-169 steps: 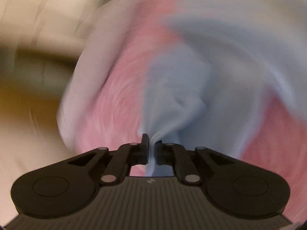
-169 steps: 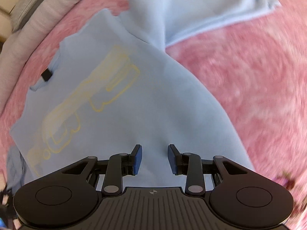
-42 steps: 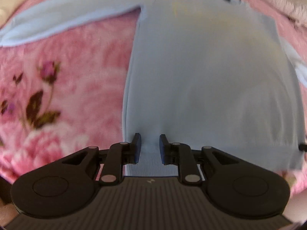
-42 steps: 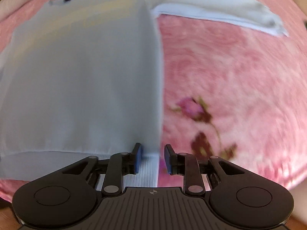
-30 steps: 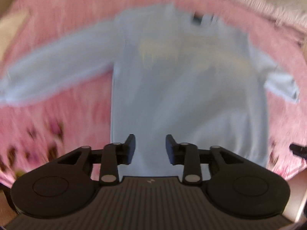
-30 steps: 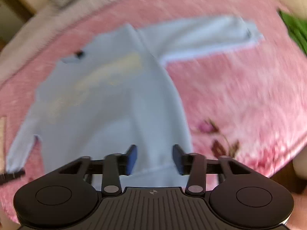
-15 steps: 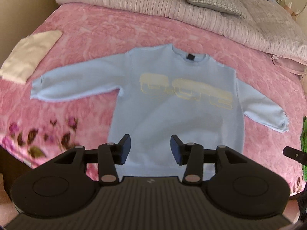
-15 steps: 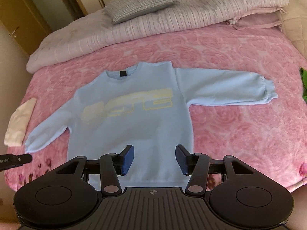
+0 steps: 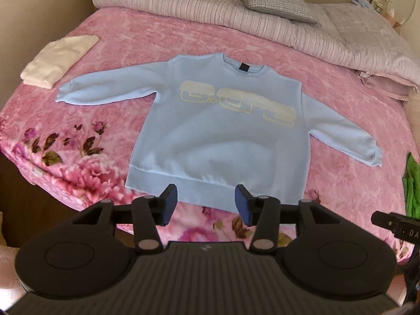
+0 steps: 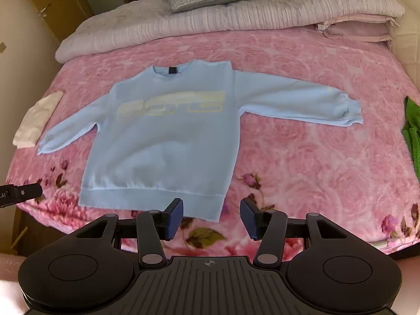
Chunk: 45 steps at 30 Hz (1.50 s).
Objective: Fold clothes
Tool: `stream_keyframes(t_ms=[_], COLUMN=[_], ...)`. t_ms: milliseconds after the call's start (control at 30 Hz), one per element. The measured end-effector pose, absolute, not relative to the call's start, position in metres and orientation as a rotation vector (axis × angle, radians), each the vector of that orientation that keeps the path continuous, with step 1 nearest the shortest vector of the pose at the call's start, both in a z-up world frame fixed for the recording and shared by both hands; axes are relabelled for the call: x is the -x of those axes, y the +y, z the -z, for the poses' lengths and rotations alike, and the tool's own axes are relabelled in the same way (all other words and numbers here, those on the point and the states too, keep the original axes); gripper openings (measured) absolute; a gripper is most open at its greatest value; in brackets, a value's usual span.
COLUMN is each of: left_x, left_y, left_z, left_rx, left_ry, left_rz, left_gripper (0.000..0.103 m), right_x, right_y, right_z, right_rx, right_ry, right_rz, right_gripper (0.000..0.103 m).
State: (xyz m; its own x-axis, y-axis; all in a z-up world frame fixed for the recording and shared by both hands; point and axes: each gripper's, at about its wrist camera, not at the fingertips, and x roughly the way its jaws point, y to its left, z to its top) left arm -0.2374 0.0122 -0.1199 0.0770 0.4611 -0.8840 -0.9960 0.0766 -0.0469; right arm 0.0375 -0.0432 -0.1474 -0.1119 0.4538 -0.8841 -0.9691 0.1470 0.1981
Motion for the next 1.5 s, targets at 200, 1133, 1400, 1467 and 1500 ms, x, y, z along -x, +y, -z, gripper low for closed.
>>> stream_keyframes(t_ms=[200, 1133, 1400, 1467, 1500], left_x=[0.241, 0.231, 0.234, 0.235, 0.235], left_y=[-0.021, -0.073, -0.073, -0.073, -0.072], left_z=[0.114, 0.106, 0.109, 0.109, 0.109], left_rx=[0.83, 0.77, 0.779, 0.782, 0.784], left_ry=[0.844, 0.862, 0.87, 0.871, 0.871], left_rz=[-1.33, -1.313, -1.327, -1.332, -1.335], left_gripper=[0.045, 0.05, 0.05, 0.05, 0.05], right_x=[-0.032, -0.029, -0.029, -0.028, -0.027], right_y=[-0.07, -0.113, -0.111, -0.109, -0.108], right_z=[0.139, 0.125, 0.123, 0.123, 0.123], right_rx=[0.664, 0.676, 0.678, 0.679, 0.68], right_ry=[1.049, 1.016, 1.007, 1.007, 1.007], right_rz=[-1.385, -1.388, -1.404, -1.408, -1.41], right_gripper=[0.052, 0.052, 0.052, 0.052, 0.052])
